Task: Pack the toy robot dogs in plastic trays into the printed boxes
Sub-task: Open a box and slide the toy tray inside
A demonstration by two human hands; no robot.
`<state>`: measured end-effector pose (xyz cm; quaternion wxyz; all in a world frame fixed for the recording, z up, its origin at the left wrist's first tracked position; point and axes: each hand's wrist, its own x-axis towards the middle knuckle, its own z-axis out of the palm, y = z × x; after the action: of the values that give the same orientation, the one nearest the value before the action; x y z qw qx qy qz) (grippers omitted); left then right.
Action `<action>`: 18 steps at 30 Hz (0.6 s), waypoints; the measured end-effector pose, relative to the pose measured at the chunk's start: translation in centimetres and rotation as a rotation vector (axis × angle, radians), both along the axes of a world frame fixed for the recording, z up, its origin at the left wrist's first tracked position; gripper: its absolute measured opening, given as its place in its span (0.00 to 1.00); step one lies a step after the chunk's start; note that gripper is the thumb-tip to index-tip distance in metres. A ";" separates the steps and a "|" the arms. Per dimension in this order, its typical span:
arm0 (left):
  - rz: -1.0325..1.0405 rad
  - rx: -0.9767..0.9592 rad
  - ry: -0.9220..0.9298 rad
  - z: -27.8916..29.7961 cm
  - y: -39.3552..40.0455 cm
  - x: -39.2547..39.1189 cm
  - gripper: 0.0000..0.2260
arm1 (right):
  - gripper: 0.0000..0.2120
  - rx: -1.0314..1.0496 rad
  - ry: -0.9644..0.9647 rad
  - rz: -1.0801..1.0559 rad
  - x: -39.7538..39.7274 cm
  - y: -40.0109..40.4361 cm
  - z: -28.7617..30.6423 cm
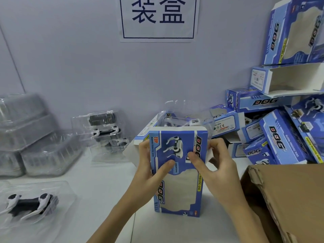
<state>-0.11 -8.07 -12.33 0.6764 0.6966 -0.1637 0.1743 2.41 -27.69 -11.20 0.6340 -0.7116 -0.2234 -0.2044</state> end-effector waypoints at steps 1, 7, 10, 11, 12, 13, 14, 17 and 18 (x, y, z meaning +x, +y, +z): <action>0.008 0.004 -0.002 0.0 0.0 0.0 0.22 | 0.23 0.026 0.001 0.004 0.0 0.1 0.0; 0.024 0.041 -0.008 0.0 0.1 0.1 0.32 | 0.40 0.036 -0.019 0.023 0.0 0.6 0.4; 0.025 0.050 -0.022 0.0 0.1 -0.1 0.29 | 0.37 0.041 -0.004 0.041 0.1 0.5 0.3; 0.028 0.042 -0.027 -0.1 0.1 -0.1 0.28 | 0.34 0.049 0.002 0.048 0.1 0.5 0.2; 0.031 0.030 -0.037 -0.1 0.1 0.0 0.27 | 0.31 0.055 0.003 0.055 0.2 0.4 0.1; 0.031 0.016 -0.046 -0.2 0.0 0.1 0.26 | 0.29 0.057 -0.001 0.058 0.2 0.4 0.1; 0.027 0.002 -0.050 -0.2 0.0 0.1 0.24 | 0.29 0.058 -0.003 0.057 0.1 0.5 0.0; 0.019 -0.024 -0.052 -0.1 0.0 0.1 0.23 | 0.34 0.078 0.023 0.043 -0.1 0.6 0.2; 0.020 -0.029 -0.051 0.0 -0.1 0.0 0.24 | 0.35 0.085 0.025 0.046 0.0 0.6 0.2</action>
<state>-0.07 -8.12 -12.37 0.6803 0.6837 -0.1712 0.2013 2.36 -27.06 -10.99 0.6710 -0.6812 -0.2228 -0.1900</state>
